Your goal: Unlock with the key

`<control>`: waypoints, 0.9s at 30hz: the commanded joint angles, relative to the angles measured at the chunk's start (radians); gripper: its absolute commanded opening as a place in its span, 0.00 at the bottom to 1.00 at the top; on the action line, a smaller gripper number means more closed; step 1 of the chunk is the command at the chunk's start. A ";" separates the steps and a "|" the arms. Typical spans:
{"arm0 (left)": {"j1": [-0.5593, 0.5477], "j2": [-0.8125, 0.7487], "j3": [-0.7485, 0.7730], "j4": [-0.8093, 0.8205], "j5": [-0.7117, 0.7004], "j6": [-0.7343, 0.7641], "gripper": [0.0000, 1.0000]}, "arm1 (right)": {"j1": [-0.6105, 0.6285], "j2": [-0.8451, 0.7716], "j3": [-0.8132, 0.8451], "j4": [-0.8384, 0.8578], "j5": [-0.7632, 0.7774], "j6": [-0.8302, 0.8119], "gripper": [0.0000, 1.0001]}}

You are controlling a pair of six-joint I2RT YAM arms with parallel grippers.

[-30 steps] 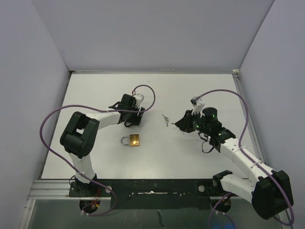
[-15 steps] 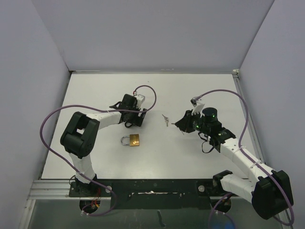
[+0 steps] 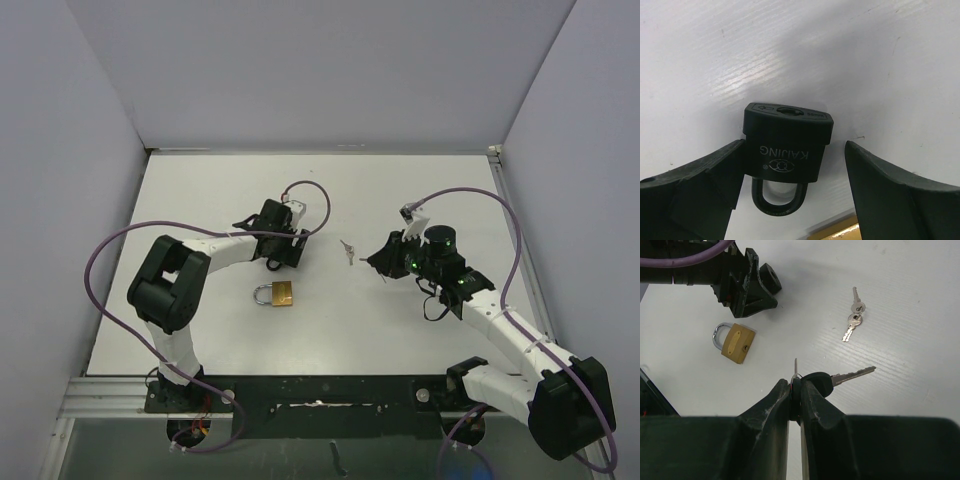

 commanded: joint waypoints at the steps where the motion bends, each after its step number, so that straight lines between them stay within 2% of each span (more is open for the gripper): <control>1: -0.014 -0.023 0.012 -0.063 0.019 -0.041 0.73 | -0.003 -0.017 0.002 0.054 -0.013 0.004 0.00; 4: -0.014 -0.013 0.019 -0.068 0.007 -0.041 0.69 | -0.003 -0.021 0.001 0.052 -0.013 0.004 0.00; 9: -0.014 0.003 0.031 -0.073 -0.006 -0.040 0.53 | -0.004 -0.026 0.001 0.049 -0.010 0.002 0.00; 11: -0.014 0.009 0.034 -0.073 -0.011 -0.038 0.39 | -0.005 -0.026 0.002 0.047 -0.010 0.003 0.00; 13: -0.014 0.016 0.037 -0.069 -0.019 -0.035 0.09 | -0.005 -0.024 0.002 0.047 -0.010 0.001 0.00; 14: -0.014 0.017 0.037 -0.063 -0.026 -0.031 0.00 | -0.005 -0.022 0.002 0.047 -0.010 0.001 0.00; 18: -0.014 0.006 0.046 -0.045 -0.041 -0.010 0.00 | -0.005 -0.016 0.008 0.039 -0.010 -0.005 0.00; 22: -0.013 -0.084 0.015 0.041 0.002 0.024 0.00 | -0.004 -0.020 0.018 0.018 -0.007 -0.018 0.00; 27: -0.013 -0.247 -0.095 0.215 0.196 0.106 0.00 | -0.005 -0.037 0.025 -0.010 0.002 -0.029 0.00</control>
